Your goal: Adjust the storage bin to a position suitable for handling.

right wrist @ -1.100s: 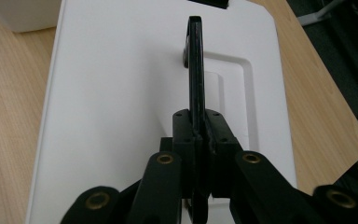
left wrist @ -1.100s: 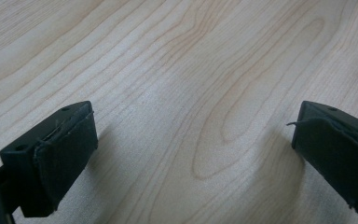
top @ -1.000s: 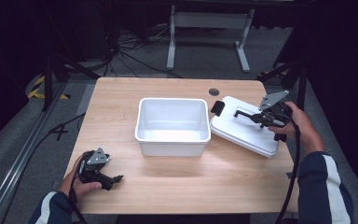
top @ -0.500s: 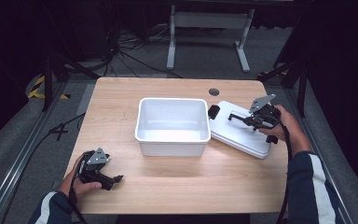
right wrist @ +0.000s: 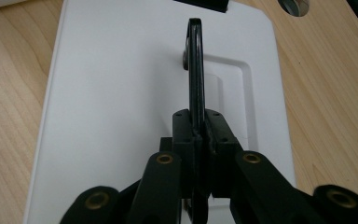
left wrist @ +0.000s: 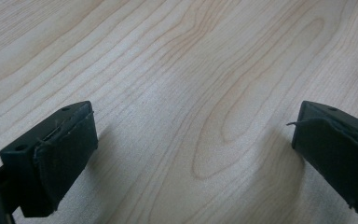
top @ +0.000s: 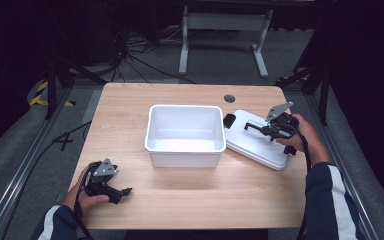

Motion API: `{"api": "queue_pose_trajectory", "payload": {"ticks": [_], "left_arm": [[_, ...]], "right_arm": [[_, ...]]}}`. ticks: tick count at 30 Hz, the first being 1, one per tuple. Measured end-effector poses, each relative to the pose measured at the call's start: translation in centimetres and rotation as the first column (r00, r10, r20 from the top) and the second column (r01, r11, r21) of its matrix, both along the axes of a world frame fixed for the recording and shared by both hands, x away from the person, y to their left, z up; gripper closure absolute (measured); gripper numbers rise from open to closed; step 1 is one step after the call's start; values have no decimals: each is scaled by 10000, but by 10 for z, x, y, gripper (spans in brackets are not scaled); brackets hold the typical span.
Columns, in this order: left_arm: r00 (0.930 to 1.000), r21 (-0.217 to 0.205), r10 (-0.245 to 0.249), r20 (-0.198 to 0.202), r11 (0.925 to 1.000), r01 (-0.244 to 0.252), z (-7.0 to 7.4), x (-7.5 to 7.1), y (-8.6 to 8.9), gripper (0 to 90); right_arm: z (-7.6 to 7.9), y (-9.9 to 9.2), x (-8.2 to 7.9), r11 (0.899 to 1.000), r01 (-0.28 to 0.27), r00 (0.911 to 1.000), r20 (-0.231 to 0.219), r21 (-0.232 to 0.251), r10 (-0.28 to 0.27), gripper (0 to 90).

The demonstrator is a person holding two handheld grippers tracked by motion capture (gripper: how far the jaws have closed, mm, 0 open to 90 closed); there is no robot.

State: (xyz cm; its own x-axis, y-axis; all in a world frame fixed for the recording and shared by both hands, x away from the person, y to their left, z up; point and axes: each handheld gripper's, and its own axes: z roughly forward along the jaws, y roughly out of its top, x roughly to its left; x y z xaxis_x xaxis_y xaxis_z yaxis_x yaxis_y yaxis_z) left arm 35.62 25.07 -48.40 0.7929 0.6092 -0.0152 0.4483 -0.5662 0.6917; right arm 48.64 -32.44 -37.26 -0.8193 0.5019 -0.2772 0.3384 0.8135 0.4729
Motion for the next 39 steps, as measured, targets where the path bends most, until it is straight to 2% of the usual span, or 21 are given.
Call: {"api": "queue_pose_trajectory", "payload": {"ticks": [12, 15, 24, 33, 39], "left_arm": [[10000, 14, -6, 1, 10000, 6, 0, 0, 0, 6], [10000, 13, 1, 4, 10000, -1, 0, 0, 0, 6], [10000, 7, 2, 3, 10000, -2, 0, 0, 0, 6], [10000, 5, -35, -2, 10000, 35, 0, 1, 0, 5], [10000, 9, -34, -2, 10000, 34, 0, 1, 0, 6]], "right_arm": [[-7, -1, 2, 9999, 132, 9997, -214, 1, -132, 823], [-6, -2, 1, 9995, 80, 9998, -172, 313, -75, 816], [-1, -2, -2, 9986, 119, 9999, -29, 524, -118, 760], [8, 2, -10, 9938, -177, 9998, 2, 1100, 177, 684], [9, 4, -15, 9912, -120, 9999, 60, 1320, 113, 628]]}}
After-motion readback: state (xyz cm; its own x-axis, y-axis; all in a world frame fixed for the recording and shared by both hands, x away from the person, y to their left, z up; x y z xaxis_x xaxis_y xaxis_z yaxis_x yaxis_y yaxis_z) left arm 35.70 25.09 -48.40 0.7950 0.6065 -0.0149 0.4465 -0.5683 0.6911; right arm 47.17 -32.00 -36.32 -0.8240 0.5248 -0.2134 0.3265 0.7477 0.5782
